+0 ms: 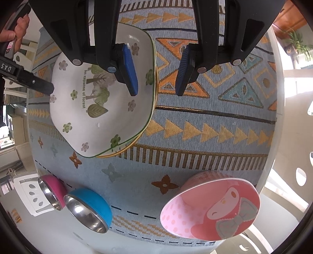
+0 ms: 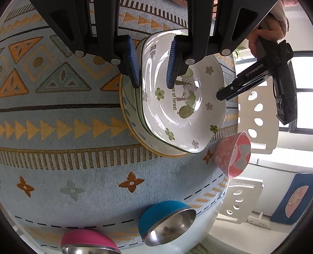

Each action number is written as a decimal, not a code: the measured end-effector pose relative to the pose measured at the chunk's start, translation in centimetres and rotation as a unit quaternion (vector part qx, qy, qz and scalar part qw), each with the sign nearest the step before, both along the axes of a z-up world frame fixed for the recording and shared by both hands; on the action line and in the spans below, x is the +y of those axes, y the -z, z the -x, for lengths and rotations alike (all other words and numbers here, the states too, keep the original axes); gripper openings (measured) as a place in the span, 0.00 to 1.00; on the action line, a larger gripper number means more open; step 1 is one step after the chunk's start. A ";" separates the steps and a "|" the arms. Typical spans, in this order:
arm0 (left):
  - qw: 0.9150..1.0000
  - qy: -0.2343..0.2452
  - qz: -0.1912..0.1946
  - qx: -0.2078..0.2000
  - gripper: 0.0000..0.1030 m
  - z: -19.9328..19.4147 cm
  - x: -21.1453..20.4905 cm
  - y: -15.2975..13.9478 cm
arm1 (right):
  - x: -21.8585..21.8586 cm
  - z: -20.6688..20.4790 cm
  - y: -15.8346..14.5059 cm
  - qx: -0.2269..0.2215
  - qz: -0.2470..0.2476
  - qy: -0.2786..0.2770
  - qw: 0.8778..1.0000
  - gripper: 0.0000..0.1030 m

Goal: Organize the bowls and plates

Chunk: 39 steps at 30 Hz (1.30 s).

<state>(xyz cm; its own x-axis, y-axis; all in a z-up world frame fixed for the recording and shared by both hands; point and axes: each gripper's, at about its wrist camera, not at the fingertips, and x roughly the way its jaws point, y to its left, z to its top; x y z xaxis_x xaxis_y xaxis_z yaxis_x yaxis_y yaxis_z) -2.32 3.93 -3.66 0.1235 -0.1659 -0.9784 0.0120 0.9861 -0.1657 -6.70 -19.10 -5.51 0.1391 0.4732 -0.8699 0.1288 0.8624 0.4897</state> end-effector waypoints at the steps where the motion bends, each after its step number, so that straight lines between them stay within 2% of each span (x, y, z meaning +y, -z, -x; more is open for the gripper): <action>1: 1.000 0.000 -0.001 0.000 0.36 0.0 0.0 0.0 | -0.1 0.0 0.0 0.000 0.010 0.003 1.000 0.26; 5: 1.000 -0.004 -0.015 0.011 0.39 0.0 0.1 0.4 | -0.7 -0.1 0.0 0.003 0.008 0.019 1.000 0.26; 9: 1.000 0.000 -0.011 0.013 0.40 0.0 0.0 0.7 | -0.6 -0.1 0.1 0.007 0.024 0.023 0.999 0.27; 11: 1.000 0.004 -0.015 0.016 0.44 -0.2 -0.1 0.9 | -0.6 -0.2 0.4 0.012 0.033 0.029 0.999 0.34; 12: 1.000 0.006 -0.014 0.018 0.44 -0.2 -0.1 1.0 | -0.7 -0.1 0.6 0.015 0.037 0.035 0.999 0.46; 13: 1.000 0.008 -0.013 0.019 0.45 -0.3 -0.1 1.2 | -0.8 -0.1 0.7 0.018 0.040 0.042 0.998 0.50; 18: 0.999 0.024 -0.007 0.025 0.52 -0.8 -0.3 1.8 | -1.1 0.1 1.7 0.034 0.037 0.064 0.997 0.50; 22: 0.999 0.039 -0.001 0.030 0.61 -1.2 -0.5 2.4 | -1.3 0.3 2.7 0.049 0.043 0.083 0.994 0.51; 26: 0.998 0.052 0.008 0.033 0.67 -1.3 -0.8 3.0 | -1.7 1.1 3.5 0.058 0.024 0.110 0.992 0.53; 27: 0.998 0.053 0.008 0.035 0.70 -1.4 -1.0 3.2 | -1.7 1.2 3.7 0.059 0.021 0.114 0.991 0.55; 29: 0.998 0.053 0.003 0.036 0.81 -1.5 -1.1 3.6 | -1.9 1.5 4.2 0.065 0.014 0.121 0.990 0.58; 31: 0.998 0.049 0.010 0.037 0.83 -1.7 -1.1 3.8 | -2.1 1.8 4.7 0.068 -0.002 0.134 0.989 0.65; 33: 0.998 0.042 0.020 0.040 0.85 -1.8 -1.0 4.1 | -2.4 1.7 4.6 0.068 -0.011 0.144 0.987 0.66; 34: 0.998 0.036 0.022 0.042 0.90 -1.8 -0.6 4.3 | -2.6 1.7 4.7 0.069 -0.017 0.145 0.987 0.68; 35: 0.998 0.032 0.025 0.043 0.94 -1.8 -0.3 4.5 | -2.6 1.6 4.7 0.069 -0.023 0.145 0.987 0.70; 39: 0.999 0.026 0.027 0.031 0.95 -1.5 0.4 4.4 | -2.9 1.4 4.8 0.062 -0.055 0.166 0.983 0.87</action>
<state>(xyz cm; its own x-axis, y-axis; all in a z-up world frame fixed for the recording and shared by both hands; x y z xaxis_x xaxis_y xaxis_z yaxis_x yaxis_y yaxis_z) -0.80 4.32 -8.09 0.0530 -0.2227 -0.9734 0.0520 0.9741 -0.2200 -8.12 -22.03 -10.34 0.1978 0.5113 -0.8363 0.4595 0.7052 0.5399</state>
